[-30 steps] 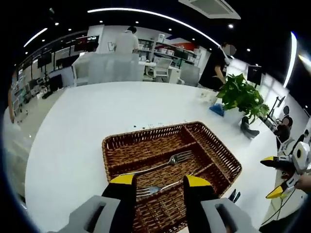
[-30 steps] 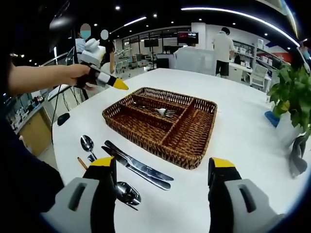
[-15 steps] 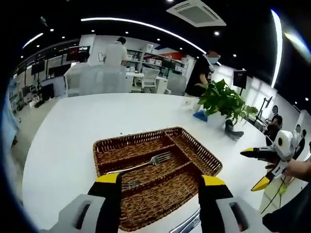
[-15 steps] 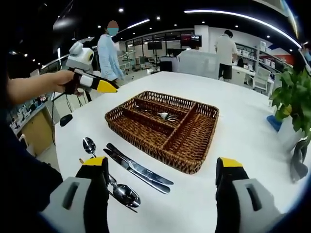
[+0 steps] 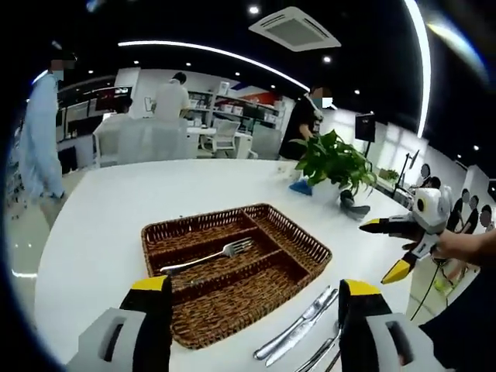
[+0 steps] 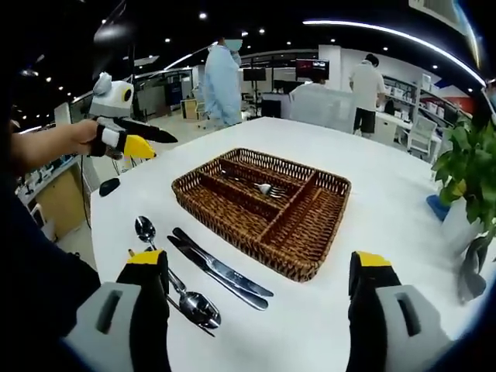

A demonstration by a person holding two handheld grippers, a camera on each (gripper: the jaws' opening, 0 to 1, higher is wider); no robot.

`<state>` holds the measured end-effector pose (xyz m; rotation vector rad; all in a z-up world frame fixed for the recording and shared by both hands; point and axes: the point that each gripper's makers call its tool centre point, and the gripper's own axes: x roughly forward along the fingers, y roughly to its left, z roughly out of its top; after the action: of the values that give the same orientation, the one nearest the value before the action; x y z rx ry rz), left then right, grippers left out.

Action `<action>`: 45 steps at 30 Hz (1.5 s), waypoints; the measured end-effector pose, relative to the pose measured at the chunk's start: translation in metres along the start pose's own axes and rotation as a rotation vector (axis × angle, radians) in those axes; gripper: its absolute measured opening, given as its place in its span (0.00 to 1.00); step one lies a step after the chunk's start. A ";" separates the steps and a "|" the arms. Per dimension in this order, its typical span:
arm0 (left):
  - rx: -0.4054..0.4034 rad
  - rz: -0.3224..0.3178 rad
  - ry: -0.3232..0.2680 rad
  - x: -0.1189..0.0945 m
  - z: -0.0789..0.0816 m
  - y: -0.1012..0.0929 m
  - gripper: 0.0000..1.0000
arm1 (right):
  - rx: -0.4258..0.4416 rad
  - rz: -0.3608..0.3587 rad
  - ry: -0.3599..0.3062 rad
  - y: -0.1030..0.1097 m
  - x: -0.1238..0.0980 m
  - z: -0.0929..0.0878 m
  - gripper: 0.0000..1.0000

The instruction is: Arrange the knives, forks, and spoons in their matching storage slots by inserting each utensil handle-first until every utensil is classified and aligned in the correct compartment

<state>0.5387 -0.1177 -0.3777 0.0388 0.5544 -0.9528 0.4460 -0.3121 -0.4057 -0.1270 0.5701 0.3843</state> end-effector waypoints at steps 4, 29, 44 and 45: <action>0.017 -0.012 0.003 -0.004 -0.006 -0.008 1.00 | -0.012 0.000 0.003 0.001 -0.002 0.000 0.99; -0.045 -0.031 0.062 -0.025 -0.085 -0.002 0.82 | 0.029 -0.026 0.005 0.001 -0.009 -0.007 0.99; -0.240 -0.033 0.229 -0.029 -0.145 0.008 0.55 | 0.035 -0.025 0.021 0.004 -0.010 -0.014 0.96; -0.248 -0.033 0.231 -0.029 -0.146 0.009 0.53 | 0.036 -0.025 0.021 0.004 -0.010 -0.014 0.96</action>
<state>0.4694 -0.0510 -0.4914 -0.0845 0.8857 -0.9113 0.4296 -0.3143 -0.4121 -0.1039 0.5954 0.3489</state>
